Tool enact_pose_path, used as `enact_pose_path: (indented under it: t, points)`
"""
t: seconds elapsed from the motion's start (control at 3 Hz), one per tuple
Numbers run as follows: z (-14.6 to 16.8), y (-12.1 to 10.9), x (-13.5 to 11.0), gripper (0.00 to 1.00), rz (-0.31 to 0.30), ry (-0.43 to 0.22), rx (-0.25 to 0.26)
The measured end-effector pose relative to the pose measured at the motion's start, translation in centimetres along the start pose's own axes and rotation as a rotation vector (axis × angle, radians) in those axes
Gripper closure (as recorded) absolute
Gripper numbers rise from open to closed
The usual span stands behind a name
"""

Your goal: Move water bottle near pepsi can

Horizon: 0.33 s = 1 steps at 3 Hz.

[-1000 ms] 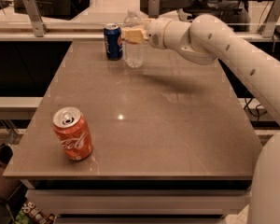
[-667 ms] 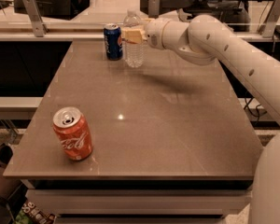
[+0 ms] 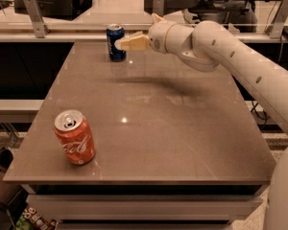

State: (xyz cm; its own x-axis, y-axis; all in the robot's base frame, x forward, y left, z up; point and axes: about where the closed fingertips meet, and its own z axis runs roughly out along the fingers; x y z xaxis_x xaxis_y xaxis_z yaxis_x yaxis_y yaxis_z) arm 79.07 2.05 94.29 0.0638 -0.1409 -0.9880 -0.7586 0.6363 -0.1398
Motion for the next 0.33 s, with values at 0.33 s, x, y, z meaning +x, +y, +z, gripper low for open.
enact_pose_path:
  t: [0.33]
  points:
    - [0.01, 0.01, 0.00, 0.00, 0.000, 0.000, 0.000]
